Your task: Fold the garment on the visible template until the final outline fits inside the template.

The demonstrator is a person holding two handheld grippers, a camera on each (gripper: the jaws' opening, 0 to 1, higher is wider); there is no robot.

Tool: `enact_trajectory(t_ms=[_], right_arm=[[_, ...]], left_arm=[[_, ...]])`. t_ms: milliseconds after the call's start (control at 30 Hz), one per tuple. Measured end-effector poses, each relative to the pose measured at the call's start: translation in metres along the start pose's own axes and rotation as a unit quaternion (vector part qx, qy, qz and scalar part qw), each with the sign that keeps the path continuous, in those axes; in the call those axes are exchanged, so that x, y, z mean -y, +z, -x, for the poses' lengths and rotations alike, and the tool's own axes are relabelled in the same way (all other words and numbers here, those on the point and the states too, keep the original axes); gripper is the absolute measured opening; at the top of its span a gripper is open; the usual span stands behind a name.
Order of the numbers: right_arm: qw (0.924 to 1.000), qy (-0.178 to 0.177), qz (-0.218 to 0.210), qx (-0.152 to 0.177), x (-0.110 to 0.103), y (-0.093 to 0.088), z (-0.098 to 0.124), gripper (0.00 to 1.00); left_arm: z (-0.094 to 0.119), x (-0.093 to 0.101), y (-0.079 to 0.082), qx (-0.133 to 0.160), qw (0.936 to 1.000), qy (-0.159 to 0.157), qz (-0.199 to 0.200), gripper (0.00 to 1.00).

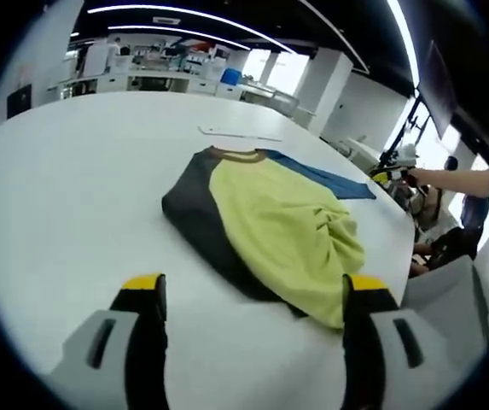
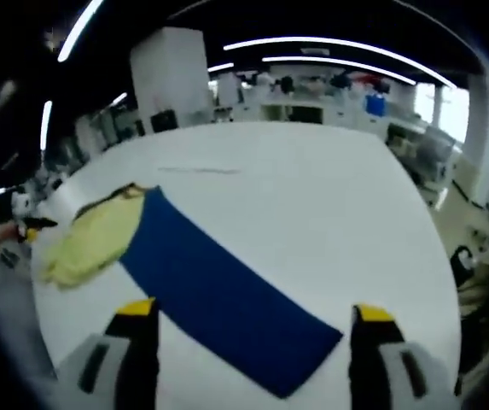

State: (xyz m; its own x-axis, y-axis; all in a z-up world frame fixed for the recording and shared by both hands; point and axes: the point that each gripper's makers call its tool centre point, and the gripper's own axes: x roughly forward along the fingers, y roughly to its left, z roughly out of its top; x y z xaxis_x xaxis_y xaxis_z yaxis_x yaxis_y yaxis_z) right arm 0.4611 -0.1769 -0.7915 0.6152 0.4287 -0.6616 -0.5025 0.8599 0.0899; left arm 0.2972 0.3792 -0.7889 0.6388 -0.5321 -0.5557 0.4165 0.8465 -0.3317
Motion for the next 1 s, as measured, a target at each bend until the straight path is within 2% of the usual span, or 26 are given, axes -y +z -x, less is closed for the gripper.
enact_trajectory(t_ms=[333, 600, 800, 967, 1000], right_arm=[[0.9986, 0.030, 0.043, 0.009, -0.047, -0.001, 0.017, 1.00], [0.9985, 0.031, 0.044, 0.008, -0.064, -0.012, 0.029, 1.00], [0.9982, 0.041, 0.040, 0.018, -0.075, -0.014, 0.042, 1.00], [0.9968, 0.058, 0.047, 0.030, -0.095, -0.011, 0.052, 1.00], [0.9965, 0.061, 0.048, 0.032, -0.106, -0.009, 0.055, 1.00]], left_arm=[[0.003, 0.000, 0.003, 0.001, 1.0000, -0.002, -0.009, 0.81], [-0.001, 0.002, -0.006, -0.016, 0.9998, 0.005, -0.014, 0.75], [-0.006, -0.004, -0.013, -0.019, 0.9998, 0.010, 0.000, 0.68], [-0.011, -0.007, -0.016, -0.019, 0.9997, 0.012, 0.013, 0.61], [-0.012, -0.008, -0.017, -0.020, 0.9996, 0.013, 0.015, 0.60]])
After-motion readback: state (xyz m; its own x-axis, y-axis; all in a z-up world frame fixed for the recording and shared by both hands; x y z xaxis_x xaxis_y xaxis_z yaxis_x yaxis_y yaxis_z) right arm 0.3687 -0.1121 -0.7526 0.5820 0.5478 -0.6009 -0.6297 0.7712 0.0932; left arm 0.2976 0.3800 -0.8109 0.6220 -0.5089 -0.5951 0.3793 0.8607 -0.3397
